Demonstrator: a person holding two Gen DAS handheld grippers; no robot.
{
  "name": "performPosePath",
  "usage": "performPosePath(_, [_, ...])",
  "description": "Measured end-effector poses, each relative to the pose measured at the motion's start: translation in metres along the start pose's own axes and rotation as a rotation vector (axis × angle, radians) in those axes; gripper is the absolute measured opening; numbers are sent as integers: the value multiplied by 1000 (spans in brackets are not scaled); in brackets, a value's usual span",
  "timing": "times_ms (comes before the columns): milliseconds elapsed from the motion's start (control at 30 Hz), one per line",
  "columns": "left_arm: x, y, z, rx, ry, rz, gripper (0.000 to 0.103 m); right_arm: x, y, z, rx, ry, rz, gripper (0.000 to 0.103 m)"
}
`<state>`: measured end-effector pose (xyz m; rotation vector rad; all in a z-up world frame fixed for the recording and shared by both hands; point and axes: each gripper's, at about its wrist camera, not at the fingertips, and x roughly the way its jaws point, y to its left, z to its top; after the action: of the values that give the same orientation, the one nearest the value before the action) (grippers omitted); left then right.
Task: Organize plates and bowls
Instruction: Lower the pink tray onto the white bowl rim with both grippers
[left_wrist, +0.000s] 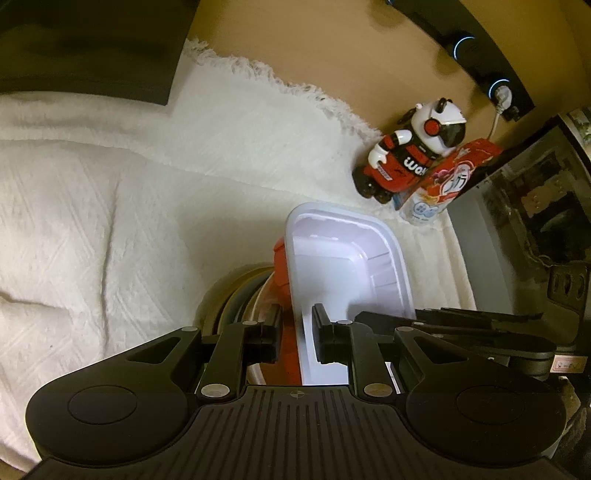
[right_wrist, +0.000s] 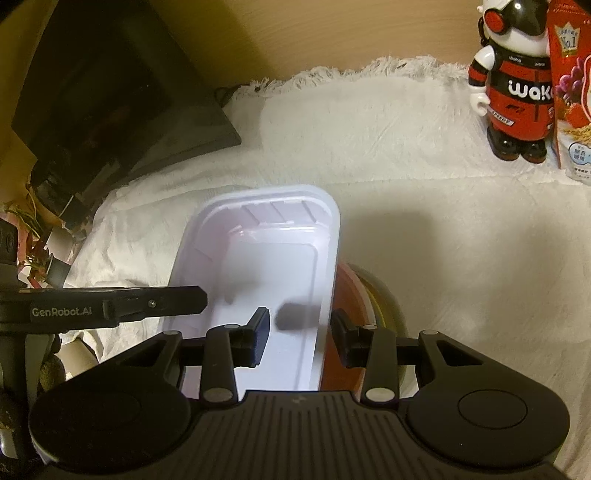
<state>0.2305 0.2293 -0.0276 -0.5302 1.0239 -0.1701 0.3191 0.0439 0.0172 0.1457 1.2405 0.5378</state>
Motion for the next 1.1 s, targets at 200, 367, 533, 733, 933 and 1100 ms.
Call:
performPosePath(200, [3, 3, -2, -6, 10, 20, 18, -6, 0, 1, 3, -19, 2, 37])
performPosePath(367, [2, 8, -3, -5, 17, 28, 18, -2, 6, -2, -5, -14, 9, 37])
performPosePath(533, [-6, 8, -3, 17, -1, -2, 19, -2, 6, -5, 20, -21, -4, 37])
performPosePath(733, [-11, 12, 3, 28, -20, -52, 19, -13, 5, -7, 58, -70, -47, 37])
performPosePath(933, [-14, 22, 2, 6, -47, -73, 19, -31, 10, -13, 50, -145, -111, 37])
performPosePath(1100, [-23, 28, -8, -39, -77, -64, 20, -38, 4, -18, 64, -160, -127, 37])
